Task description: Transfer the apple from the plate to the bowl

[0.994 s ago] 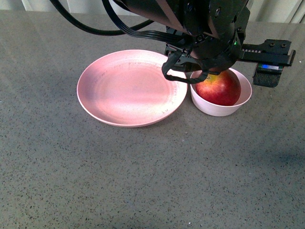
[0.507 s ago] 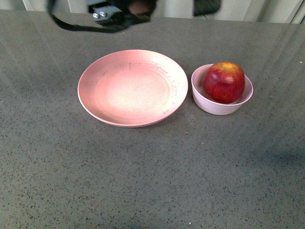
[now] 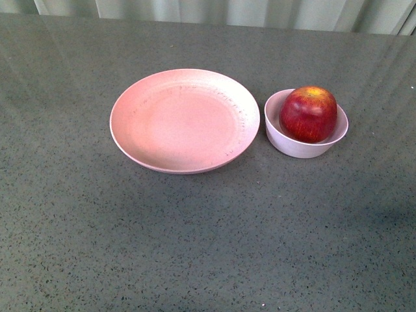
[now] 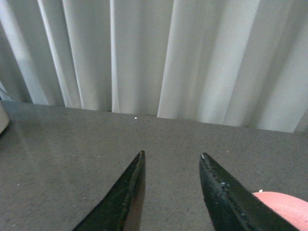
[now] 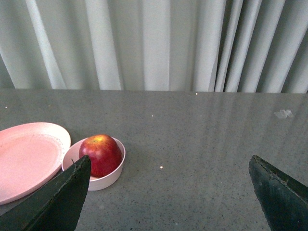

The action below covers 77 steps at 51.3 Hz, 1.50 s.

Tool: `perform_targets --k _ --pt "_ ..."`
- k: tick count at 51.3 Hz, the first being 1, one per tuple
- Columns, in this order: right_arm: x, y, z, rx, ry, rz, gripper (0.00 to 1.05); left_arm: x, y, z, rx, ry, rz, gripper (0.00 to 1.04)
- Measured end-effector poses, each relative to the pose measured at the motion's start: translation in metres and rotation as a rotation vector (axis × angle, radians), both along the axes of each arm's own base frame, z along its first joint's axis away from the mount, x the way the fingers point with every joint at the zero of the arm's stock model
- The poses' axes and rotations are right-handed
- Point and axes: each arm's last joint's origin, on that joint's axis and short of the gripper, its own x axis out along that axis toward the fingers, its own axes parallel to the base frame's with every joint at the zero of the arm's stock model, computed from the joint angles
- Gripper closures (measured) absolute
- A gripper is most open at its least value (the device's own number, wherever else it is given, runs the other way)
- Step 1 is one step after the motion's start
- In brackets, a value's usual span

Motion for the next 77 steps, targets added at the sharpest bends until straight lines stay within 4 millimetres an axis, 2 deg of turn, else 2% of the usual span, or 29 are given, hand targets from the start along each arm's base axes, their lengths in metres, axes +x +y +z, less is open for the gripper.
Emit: perform_targets --k 6,10,28,40,47,77 --pt "0.0 0.0 0.0 0.0 0.0 0.0 0.09 -0.025 0.009 -0.01 0.011 0.005 -0.006 0.93" --pt "0.0 0.0 0.0 0.0 0.0 0.0 0.09 -0.035 0.012 -0.017 0.011 0.014 -0.016 1.03" --pt "0.0 0.0 0.0 0.0 0.0 0.0 0.09 -0.077 0.032 -0.034 0.019 0.014 -0.006 1.03" --pt "0.0 0.0 0.0 0.0 0.0 0.0 0.09 -0.096 0.033 -0.039 0.019 0.01 -0.011 1.03" --pt "0.0 0.0 0.0 0.0 0.0 0.0 0.09 -0.106 0.033 -0.05 0.019 0.017 -0.012 1.03" --pt "0.0 0.0 0.0 0.0 0.0 0.0 0.09 -0.129 0.033 -0.042 0.019 -0.012 -0.011 1.03"
